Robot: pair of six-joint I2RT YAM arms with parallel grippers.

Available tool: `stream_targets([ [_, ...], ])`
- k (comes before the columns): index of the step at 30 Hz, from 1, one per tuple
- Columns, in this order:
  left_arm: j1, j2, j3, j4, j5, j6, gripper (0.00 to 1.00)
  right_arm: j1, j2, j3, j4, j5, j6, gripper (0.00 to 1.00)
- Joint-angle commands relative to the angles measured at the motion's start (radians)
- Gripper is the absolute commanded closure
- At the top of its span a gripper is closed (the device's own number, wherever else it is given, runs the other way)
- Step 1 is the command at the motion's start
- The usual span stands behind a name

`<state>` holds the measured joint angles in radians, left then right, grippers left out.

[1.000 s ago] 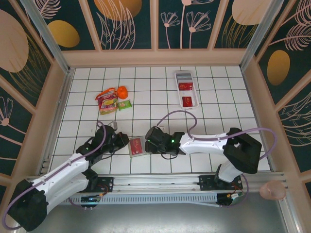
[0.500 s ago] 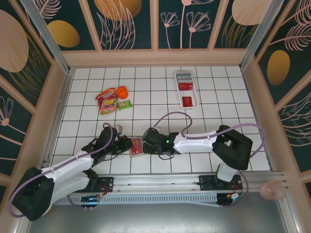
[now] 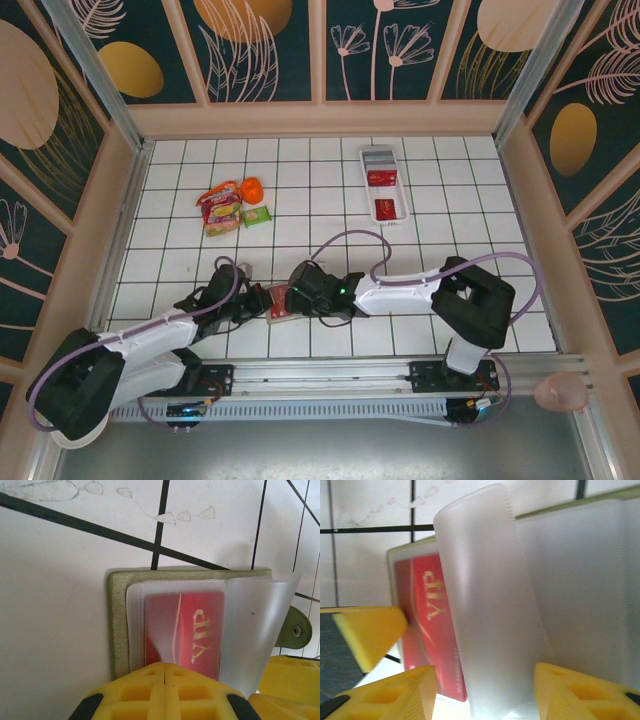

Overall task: Put the credit cards into the card holder
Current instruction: Flip over the card slot on the card holder.

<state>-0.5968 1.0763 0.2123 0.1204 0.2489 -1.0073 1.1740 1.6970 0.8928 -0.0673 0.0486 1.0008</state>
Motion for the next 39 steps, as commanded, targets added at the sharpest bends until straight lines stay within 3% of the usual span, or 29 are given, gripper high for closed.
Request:
stream_targets([
  [1,-0.005,0.001,-0.019,-0.021,-0.044,0.004,1.0,-0.004,0.018,-0.007,0.102,-0.026,0.008,0.46],
  [18,-0.005,-0.159,-0.012,-0.128,-0.151,-0.059,1.0,-0.014,0.027,-0.089,0.343,-0.115,0.081,0.5],
  [25,-0.005,-0.226,0.087,-0.276,-0.253,-0.041,1.0,-0.014,0.048,-0.089,0.388,-0.128,0.084,0.54],
  [31,-0.004,-0.123,0.227,-0.379,-0.279,-0.035,1.0,-0.013,0.068,-0.088,0.422,-0.145,0.078,0.56],
  [39,-0.004,0.108,0.375,-0.368,-0.14,0.05,1.0,-0.011,0.081,-0.085,0.422,-0.151,0.07,0.59],
])
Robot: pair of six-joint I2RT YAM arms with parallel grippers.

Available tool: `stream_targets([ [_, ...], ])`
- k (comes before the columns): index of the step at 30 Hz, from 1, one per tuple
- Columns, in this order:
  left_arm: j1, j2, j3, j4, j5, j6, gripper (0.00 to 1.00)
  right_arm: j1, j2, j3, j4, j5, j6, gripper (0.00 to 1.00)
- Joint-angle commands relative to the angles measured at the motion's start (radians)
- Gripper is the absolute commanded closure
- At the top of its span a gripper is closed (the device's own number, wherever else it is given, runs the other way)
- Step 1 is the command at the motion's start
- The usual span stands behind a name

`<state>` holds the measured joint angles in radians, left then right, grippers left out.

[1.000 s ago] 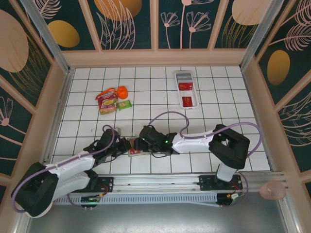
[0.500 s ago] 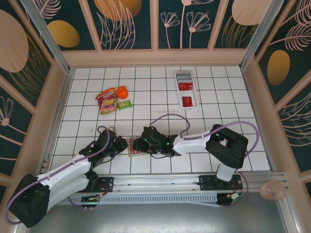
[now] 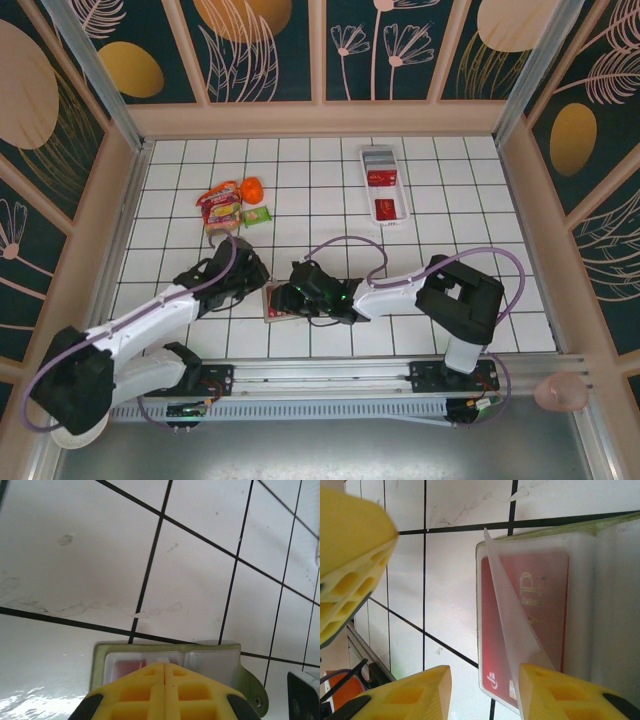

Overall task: Put the credit cards into the card holder
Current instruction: Flip over the card slot on the card holder.

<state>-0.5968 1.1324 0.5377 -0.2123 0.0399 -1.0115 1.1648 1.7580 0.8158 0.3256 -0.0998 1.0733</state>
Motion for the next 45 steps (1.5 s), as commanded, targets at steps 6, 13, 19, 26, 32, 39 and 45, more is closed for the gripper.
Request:
stream_targets([
  [6,-0.004,0.164,0.09,-0.043,0.14,0.106,1.0,0.001,0.02,0.005,0.003,0.007,-0.024,0.59],
  [13,-0.004,0.24,0.097,-0.031,0.177,0.134,1.0,0.004,0.012,0.006,0.006,0.012,-0.037,0.59],
  [19,-0.004,0.233,0.085,-0.049,0.13,0.145,1.0,0.024,-0.018,0.026,-0.009,0.025,-0.083,0.56],
  [26,-0.004,0.243,0.073,-0.051,0.116,0.154,1.0,0.063,-0.116,0.029,-0.066,0.099,-0.17,0.52],
  [32,-0.004,0.23,0.068,-0.054,0.108,0.154,1.0,0.07,-0.193,-0.044,-0.108,0.159,-0.162,0.54],
  [39,-0.004,0.213,0.073,-0.062,0.096,0.154,1.0,0.069,-0.195,-0.077,-0.142,0.218,-0.12,0.82],
  [45,-0.004,0.168,0.065,-0.066,0.085,0.142,1.0,0.066,-0.111,-0.028,-0.151,0.207,-0.111,1.0],
])
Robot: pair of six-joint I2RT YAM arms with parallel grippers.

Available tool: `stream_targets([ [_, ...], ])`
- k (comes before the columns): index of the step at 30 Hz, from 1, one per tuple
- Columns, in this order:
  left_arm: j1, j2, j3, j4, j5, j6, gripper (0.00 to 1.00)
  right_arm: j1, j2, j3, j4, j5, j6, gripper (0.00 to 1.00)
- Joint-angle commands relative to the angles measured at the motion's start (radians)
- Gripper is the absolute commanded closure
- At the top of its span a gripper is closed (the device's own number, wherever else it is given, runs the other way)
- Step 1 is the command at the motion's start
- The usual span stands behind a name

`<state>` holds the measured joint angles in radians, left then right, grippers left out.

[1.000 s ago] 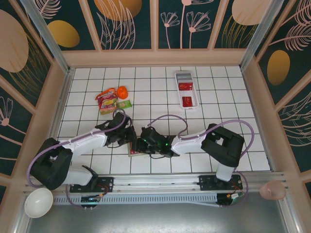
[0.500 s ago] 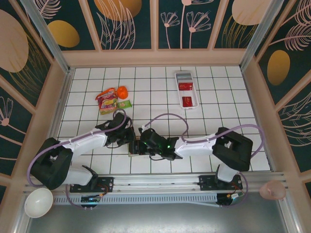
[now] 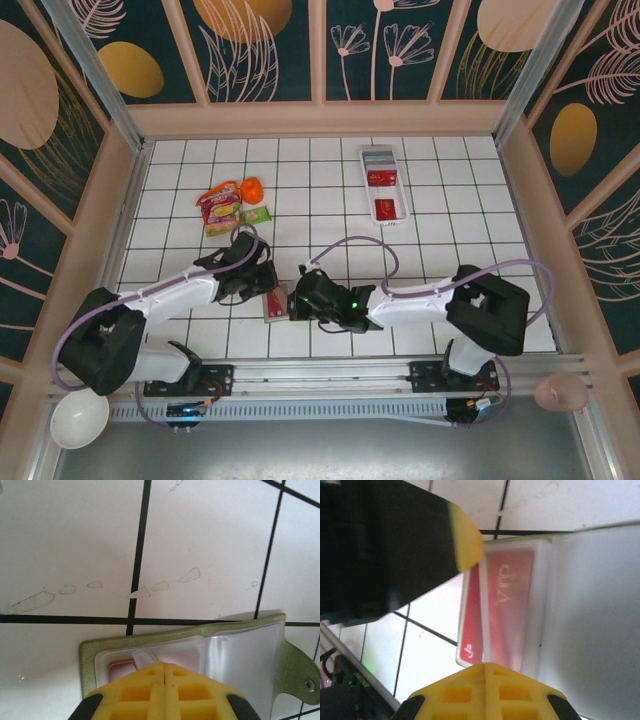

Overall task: Put the credit cards into the card holder
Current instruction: Flip over the card slot on the card holder.

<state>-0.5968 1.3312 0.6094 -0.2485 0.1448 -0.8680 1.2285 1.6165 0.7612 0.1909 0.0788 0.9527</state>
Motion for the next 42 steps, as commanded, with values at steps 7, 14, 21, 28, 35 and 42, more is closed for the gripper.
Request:
stream_targets([
  [7,-0.004,-0.064,-0.016,-0.035,-0.027,0.006,1.0,-0.003,0.062,0.046,-0.03,0.032,0.009,1.0],
  [14,-0.004,-0.121,0.011,-0.07,-0.054,-0.007,1.0,-0.002,0.121,0.082,0.062,-0.047,-0.028,0.94],
  [21,-0.003,-0.145,-0.025,-0.029,-0.013,-0.061,1.0,-0.002,0.155,0.105,0.07,-0.099,-0.046,0.93],
  [28,-0.004,-0.049,-0.064,0.07,0.075,-0.071,1.0,-0.003,0.156,0.099,0.071,-0.112,-0.047,0.94],
  [35,-0.004,-0.013,-0.089,0.058,0.051,-0.054,1.0,0.004,0.117,0.099,0.094,-0.108,-0.092,0.84],
  [42,-0.004,-0.015,-0.12,0.052,0.018,-0.045,1.0,0.007,-0.075,0.07,0.016,-0.024,-0.285,0.67],
])
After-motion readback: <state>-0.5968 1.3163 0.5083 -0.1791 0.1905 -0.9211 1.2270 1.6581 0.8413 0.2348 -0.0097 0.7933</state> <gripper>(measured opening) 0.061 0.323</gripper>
